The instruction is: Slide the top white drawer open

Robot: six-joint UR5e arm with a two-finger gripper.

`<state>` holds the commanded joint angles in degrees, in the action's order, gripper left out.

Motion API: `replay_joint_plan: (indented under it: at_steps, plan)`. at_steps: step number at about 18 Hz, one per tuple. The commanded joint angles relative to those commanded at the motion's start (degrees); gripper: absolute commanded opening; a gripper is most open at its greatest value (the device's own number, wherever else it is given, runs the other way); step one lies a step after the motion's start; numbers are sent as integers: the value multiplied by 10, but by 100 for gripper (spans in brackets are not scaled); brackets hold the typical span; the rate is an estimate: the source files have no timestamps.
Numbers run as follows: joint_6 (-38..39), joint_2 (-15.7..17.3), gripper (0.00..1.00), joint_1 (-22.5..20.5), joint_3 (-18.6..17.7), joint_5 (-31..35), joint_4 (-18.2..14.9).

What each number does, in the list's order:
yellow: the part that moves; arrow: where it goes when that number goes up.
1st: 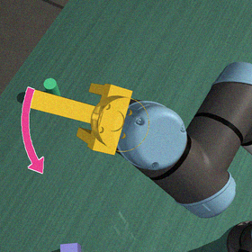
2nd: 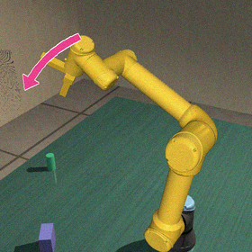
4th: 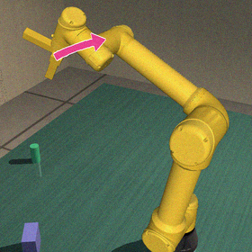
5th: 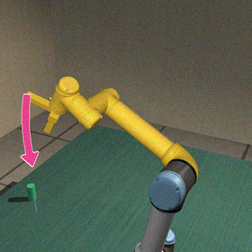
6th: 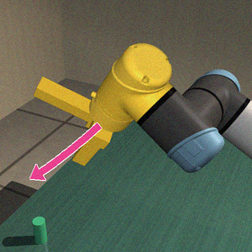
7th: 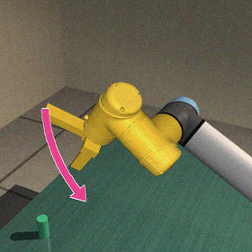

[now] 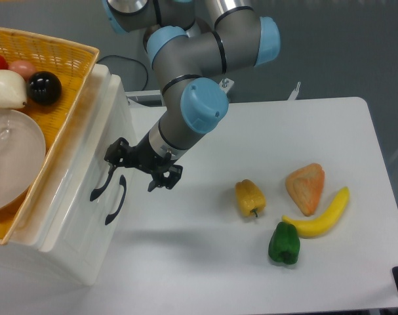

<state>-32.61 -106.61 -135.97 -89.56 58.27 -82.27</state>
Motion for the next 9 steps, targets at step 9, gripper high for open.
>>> replay_joint_plan:
  at_steps: [9]
  plan:
    - [0, 1, 100, 6, -2, 0, -1]
